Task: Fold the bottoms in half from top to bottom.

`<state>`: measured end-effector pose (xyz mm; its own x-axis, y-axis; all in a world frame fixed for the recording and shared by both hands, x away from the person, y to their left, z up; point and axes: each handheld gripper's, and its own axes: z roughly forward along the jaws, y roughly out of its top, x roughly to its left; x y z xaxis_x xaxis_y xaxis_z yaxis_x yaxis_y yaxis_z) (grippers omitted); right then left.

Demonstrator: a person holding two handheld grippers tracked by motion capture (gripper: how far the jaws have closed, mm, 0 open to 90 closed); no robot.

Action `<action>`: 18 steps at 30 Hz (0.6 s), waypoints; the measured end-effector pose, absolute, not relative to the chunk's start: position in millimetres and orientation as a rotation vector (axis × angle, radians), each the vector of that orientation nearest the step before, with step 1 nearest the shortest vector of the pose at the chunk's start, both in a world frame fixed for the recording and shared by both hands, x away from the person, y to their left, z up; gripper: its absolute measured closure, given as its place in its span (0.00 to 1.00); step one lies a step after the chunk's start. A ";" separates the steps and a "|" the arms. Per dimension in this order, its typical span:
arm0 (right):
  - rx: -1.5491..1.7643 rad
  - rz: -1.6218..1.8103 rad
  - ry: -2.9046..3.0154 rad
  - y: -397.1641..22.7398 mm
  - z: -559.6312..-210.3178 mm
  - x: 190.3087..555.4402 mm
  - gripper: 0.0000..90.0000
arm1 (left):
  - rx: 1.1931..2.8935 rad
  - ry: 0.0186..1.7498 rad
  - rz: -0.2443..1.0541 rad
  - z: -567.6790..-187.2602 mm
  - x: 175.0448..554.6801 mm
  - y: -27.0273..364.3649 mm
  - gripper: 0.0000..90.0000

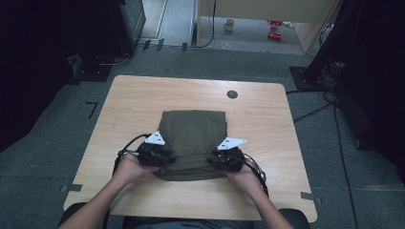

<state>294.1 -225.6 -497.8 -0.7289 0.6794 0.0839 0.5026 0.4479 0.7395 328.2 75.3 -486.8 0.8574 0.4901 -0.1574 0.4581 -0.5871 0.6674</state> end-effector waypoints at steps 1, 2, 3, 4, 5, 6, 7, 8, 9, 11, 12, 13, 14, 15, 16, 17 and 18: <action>1.023 1.140 2.476 -224.9 -499.2 294.0 0.67 | 2.285 0.688 0.058 -487.6 328.5 74.6 0.70; 1.024 1.137 2.477 -224.4 -500.9 294.7 0.67 | 2.285 0.691 0.060 -488.4 329.4 74.5 0.70; 1.035 1.139 2.477 -224.2 -502.1 295.5 0.67 | 2.279 0.696 0.054 -489.1 330.4 74.7 0.70; 1.038 1.144 2.480 -224.5 -502.9 296.5 0.67 | 2.273 0.704 0.049 -489.6 331.7 75.3 0.69; 1.038 1.149 2.479 -224.7 -503.4 297.3 0.67 | 2.268 0.712 0.046 -490.1 333.3 75.9 0.69; 1.036 1.151 2.476 -225.0 -503.9 298.0 0.67 | 2.258 0.723 0.045 -490.9 334.7 76.1 0.68; 1.041 1.150 2.468 -224.4 -504.3 298.3 0.67 | 2.252 0.735 0.045 -491.3 336.2 76.1 0.69; 1.039 1.145 2.464 -224.0 -504.5 298.9 0.67 | 2.247 0.741 0.047 -491.9 337.8 76.2 0.69; 1.036 1.142 2.460 -223.7 -504.7 299.7 0.67 | 2.241 0.747 0.046 -492.4 339.4 76.2 0.69; 1.040 1.144 2.452 -224.1 -505.2 301.9 0.67 | 2.231 0.758 0.045 -493.2 342.3 76.0 0.69; 1.049 1.146 2.447 -224.4 -505.5 303.2 0.67 | 2.224 0.764 0.045 -493.7 344.1 75.9 0.69; 1.056 1.150 2.443 -224.8 -505.8 304.9 0.67 | 2.219 0.770 0.046 -494.0 345.8 75.5 0.69; 1.063 1.153 2.435 -225.1 -506.2 306.9 0.67 | 2.213 0.773 0.050 -494.5 347.9 75.0 0.69; 1.066 1.155 2.430 -225.7 -506.5 309.2 0.67 | 2.210 0.776 0.050 -494.7 350.3 74.6 0.69; 1.074 1.159 2.425 -226.3 -506.7 311.4 0.67 | 2.204 0.780 0.052 -495.1 352.5 74.2 0.68; 1.085 1.157 2.422 -227.2 -506.7 313.3 0.67 | 2.199 0.787 0.051 -495.5 354.6 73.9 0.68; 1.090 1.161 2.415 -227.8 -507.1 315.4 0.67 | 2.189 0.793 0.051 -496.1 356.8 73.7 0.68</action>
<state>315.4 -227.8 -507.1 -0.6896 0.7183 0.0922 0.5206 0.4032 0.7526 356.8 73.7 -496.1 0.8035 0.5560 -0.2128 0.5245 -0.4919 0.6950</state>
